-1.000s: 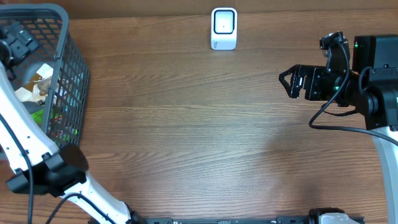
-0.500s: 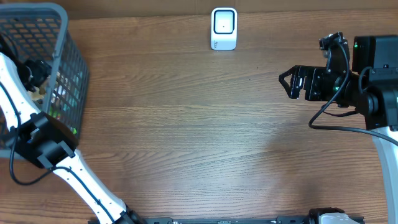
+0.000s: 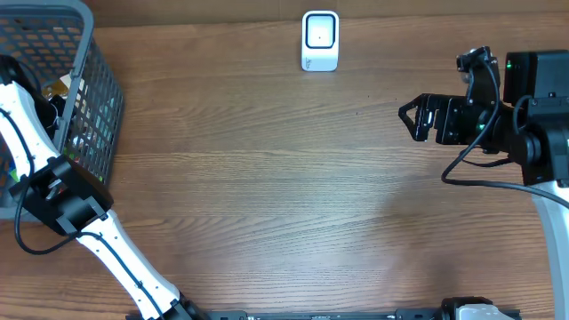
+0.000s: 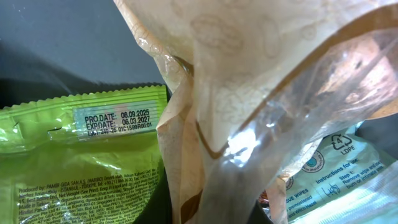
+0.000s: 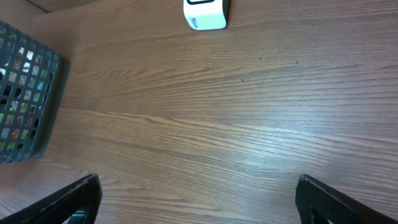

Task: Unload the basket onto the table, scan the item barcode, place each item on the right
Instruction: 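Reach into the basket and grasp the clear-and-beige snack bag with the left gripper, then carry the beige bag out and drop it on the table centre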

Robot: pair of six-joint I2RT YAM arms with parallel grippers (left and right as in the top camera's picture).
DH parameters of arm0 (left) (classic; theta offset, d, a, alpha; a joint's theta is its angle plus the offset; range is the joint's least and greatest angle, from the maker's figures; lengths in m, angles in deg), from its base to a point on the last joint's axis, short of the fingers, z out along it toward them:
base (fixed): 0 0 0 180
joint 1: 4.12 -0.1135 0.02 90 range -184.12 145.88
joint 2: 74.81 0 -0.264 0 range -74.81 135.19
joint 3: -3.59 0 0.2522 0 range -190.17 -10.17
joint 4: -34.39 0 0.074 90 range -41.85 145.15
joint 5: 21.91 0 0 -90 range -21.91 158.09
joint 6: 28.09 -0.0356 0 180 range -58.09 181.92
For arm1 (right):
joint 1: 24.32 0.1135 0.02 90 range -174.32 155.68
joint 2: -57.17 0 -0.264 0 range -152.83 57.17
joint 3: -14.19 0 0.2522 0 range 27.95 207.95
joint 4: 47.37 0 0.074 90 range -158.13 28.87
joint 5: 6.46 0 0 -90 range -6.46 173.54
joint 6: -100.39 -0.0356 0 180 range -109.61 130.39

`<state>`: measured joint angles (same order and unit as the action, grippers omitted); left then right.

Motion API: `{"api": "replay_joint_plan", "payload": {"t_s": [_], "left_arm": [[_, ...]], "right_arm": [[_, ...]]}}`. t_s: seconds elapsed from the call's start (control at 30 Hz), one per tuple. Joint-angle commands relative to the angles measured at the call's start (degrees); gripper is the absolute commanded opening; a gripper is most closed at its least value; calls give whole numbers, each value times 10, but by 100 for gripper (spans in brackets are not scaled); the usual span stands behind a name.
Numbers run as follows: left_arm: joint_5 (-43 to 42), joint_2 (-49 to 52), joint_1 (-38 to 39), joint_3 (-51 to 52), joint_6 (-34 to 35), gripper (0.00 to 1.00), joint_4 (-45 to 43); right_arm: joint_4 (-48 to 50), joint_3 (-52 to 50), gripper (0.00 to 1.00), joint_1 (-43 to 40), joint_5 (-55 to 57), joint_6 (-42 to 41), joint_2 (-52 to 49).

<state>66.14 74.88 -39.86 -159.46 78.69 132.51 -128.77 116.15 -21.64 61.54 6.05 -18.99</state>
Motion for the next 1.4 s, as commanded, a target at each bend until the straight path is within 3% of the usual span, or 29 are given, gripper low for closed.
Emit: {"api": "replay_joint_plan", "payload": {"t_s": [0.0, 0.23, 0.43, 0.63, 0.8, 0.87, 0.97, 1.13, 1.37], "left_arm": [[-7, -77, 3, 11, -7, 4, 6], [40, -242, 5, 11, 0, 4, 6], [21, -346, 15, 11, 0, 4, 35], [-14, -399, 107, 11, -29, 4, 71], [-61, -378, 280, 23, -77, 4, 101], [-69, -332, 375, 34, -81, 4, 108], [-66, -264, 451, 75, -79, 4, 115], [-64, -184, 517, 166, -57, 4, 91], [-64, -170, 539, 228, -42, 4, 52]], "right_arm": [[-2, 14, 100, 2, 5, -2, 2], [-4, 14, 100, 2, 5, -2, 2], [-4, 14, 100, 2, 5, -2, 2], [-4, 14, 100, 2, 5, -2, 2], [-4, 14, 100, 2, 5, -2, 2], [-4, 14, 100, 2, 5, -2, 2], [-4, 14, 100, 2, 5, -2, 2], [-4, 14, 100, 2, 5, -2, 2], [-3, 14, 100, 2, 5, -2, 2]]}}
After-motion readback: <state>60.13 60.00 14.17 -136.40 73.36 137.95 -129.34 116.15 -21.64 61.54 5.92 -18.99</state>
